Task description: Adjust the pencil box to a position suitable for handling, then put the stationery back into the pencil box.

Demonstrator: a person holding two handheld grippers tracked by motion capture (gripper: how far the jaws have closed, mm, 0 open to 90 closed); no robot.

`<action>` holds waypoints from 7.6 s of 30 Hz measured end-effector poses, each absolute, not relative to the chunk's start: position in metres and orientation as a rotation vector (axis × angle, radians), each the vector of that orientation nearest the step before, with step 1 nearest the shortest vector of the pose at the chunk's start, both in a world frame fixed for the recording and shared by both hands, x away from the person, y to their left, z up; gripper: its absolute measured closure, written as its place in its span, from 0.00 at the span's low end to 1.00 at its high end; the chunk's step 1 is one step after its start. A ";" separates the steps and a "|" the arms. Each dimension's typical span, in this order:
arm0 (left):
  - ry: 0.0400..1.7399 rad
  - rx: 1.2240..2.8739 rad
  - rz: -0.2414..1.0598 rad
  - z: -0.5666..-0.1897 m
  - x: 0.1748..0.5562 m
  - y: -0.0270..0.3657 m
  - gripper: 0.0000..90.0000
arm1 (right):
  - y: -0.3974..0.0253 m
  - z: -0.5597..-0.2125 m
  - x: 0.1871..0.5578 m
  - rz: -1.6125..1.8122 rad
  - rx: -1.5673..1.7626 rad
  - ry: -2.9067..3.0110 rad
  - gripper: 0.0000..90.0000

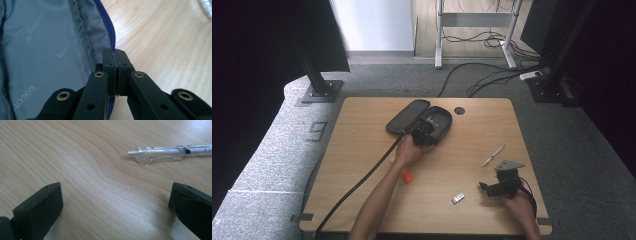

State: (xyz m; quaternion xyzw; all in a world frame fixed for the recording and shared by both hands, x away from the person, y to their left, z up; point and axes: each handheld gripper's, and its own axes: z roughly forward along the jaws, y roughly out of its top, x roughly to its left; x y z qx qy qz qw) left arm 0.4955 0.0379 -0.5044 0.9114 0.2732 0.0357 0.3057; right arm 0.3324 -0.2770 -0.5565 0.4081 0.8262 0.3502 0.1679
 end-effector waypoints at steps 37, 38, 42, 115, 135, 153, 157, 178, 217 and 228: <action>0.472 2.413 -0.066 -0.509 0.410 -0.017 0.97 | -0.277 -0.556 0.332 0.995 1.164 2.351 0.00; 0.466 2.414 -0.070 -0.509 0.408 -0.018 0.97 | -0.277 -0.556 0.332 0.995 1.164 2.351 0.00; 0.452 2.415 -0.076 -0.508 0.401 -0.020 0.97 | -0.277 -0.556 0.332 0.995 1.164 2.350 0.00; 0.530 2.372 0.128 -0.474 0.365 0.056 0.00 | -0.277 -0.556 0.332 0.995 1.164 2.350 0.00; 0.653 2.317 0.238 -0.476 0.362 0.130 0.00 | -0.277 -0.556 0.332 0.995 1.164 2.350 0.00; 0.775 2.251 0.295 -0.500 0.350 0.189 0.00 | -0.277 -0.556 0.332 0.993 1.168 2.347 0.00; 0.794 2.242 0.311 -0.507 0.346 0.199 0.00 | -0.277 -0.556 0.332 0.993 1.168 2.347 0.00; 0.858 2.287 0.351 -0.548 0.342 0.215 0.00 | -0.277 -0.556 0.332 0.994 1.168 2.347 0.00; 0.891 2.282 0.321 -0.548 0.344 0.216 0.00 | -0.289 -0.544 0.341 0.946 1.298 2.254 0.03; 0.893 2.281 0.322 -0.548 0.344 0.215 0.00 | -0.298 -0.526 0.366 0.924 1.370 2.130 0.17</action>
